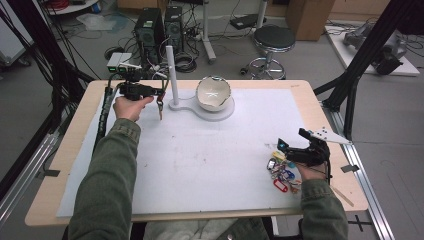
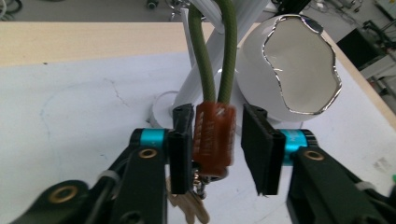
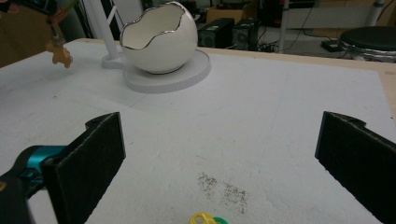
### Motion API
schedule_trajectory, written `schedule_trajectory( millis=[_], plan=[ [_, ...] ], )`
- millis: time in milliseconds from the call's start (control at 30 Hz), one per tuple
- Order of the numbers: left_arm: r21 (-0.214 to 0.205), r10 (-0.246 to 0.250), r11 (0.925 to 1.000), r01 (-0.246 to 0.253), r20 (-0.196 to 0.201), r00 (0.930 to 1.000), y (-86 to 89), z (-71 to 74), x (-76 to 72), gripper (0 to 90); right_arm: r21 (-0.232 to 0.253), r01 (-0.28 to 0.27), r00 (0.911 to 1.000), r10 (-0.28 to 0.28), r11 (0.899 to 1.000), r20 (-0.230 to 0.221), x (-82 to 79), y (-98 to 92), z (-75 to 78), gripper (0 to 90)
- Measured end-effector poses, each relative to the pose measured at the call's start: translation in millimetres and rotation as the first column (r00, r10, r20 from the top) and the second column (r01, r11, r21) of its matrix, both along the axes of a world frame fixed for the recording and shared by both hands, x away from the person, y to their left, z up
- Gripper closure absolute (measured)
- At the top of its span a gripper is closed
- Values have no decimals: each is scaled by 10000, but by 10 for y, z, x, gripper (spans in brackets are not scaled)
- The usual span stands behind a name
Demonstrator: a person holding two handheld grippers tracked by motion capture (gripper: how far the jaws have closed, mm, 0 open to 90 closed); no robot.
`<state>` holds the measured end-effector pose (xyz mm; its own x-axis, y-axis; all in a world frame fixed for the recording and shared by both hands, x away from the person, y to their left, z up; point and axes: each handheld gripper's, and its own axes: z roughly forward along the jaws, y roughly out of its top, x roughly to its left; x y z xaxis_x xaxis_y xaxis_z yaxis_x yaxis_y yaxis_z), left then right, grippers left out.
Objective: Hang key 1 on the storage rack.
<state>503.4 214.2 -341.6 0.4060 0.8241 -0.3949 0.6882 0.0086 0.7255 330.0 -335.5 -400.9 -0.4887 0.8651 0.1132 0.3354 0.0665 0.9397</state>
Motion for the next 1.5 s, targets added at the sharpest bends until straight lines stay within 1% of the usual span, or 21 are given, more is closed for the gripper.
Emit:
schedule_trajectory(
  millis=[33, 100, 200, 400, 467, 600, 667, 700, 733, 833, 933, 967, 1000, 1033, 1067, 1100, 1133, 1233, 1300, 1400, 1500],
  plan=[
    [-110, 60, 9999, -59, 108, 9999, 9, 3, -6, 597, -2, 3, 10000, -3, 10000, -4, 0, 1, 0, 8],
    [-74, 188, 9998, -186, 214, 9996, 31, 7, -16, 553, 19, 11, 10000, -11, 10000, -25, -4, -1, 2, 8],
    [-282, 386, 9989, -382, 141, 9992, 81, -5, -22, 526, 27, 43, 10000, -43, 10000, 17, -3, -5, 3, 8],
    [-269, 492, 9984, -491, 40, 9988, 159, -19, -31, 428, 45, 32, 10000, -32, 10000, -2, -4, -2, 4, 8],
    [-148, 685, 9976, -683, 161, 9975, 182, -24, -56, 403, 38, 28, 10000, -28, 10000, 10, -4, -8, 5, 8],
    [360, 888, 9953, -902, 395, 9953, 225, -36, -97, 317, 36, 31, 10000, -31, 10000, 16, -5, -6, 5, 8],
    [384, 956, 9945, -975, 487, 9942, 258, -39, -116, 283, 41, 29, 10000, -29, 10000, 15, -4, -6, 5, 8],
    [447, 1129, 9923, -1154, 533, 9922, 265, -35, -128, 252, 39, 31, 10000, -31, 10000, 15, -4, -7, 5, 8],
    [660, 1253, 9895, -1286, 524, 9907, 268, -33, -135, 214, 30, 40, 10000, -40, 10000, 16, -4, -6, 5, 8],
    [1146, 1422, 9825, -1471, 497, 9886, 274, -32, -149, 113, 27, 56, 10000, -56, 10000, 20, -5, -3, 5, 8],
    [1276, 1556, 9788, -1601, 445, 9868, 276, -20, -176, 16, 11, 51, 10000, -51, 10000, 20, -5, -2, 6, 8],
    [1418, 1799, 9724, -1854, 503, 9824, 266, -7, -189, 16, 19, 54, 10000, -54, 10000, 17, -6, -1, 6, 8],
    [1692, 2041, 9628, -2108, 564, 9773, 257, 9, -200, 16, 17, 67, 10000, -67, 10000, 21, -6, 0, 6, 8],
    [1823, 2040, 9607, -2093, 478, 9778, 252, 19, -209, 16, 14, 63, 10000, -63, 10000, 28, -6, 0, 6, 8],
    [1864, 2012, 9609, -2048, 383, 9788, 247, 20, -217, 16, 1, 55, 10000, -55, 10000, 39, -6, -1, 6, 8],
    [1902, 1978, 9607, -2024, 430, 9793, 241, 26, -234, 16, 11, 62, 10000, -62, 10000, 33, -7, -1, 6, 8],
    [1876, 2015, 9598, -2089, 579, 9778, 233, 31, -257, 16, 12, 72, 10000, -72, 10000, 27, -8, -3, 7, 8],
    [1513, 1837, 9698, -1912, 620, 9810, 247, 27, -323, 16, 19, 71, 10000, -71, 10000, 43, -10, -5, 9, 8],
    [1545, 1796, 9700, -1875, 640, 9817, 255, 15, -368, 16, 12, 82, 10000, -82, 10000, 28, -12, -3, 9, 8],
    [1265, 1815, 9736, -1900, 755, 9805, 296, 4, -441, 16, 11, 75, 10000, -75, 10000, 33, -15, -2, 11, 8],
    [1200, 1825, 9740, -1923, 883, 9792, 332, 8, -514, 16, 6, 85, 10000, -85, 10000, 38, -16, -1, 11, 8]
  ],
)
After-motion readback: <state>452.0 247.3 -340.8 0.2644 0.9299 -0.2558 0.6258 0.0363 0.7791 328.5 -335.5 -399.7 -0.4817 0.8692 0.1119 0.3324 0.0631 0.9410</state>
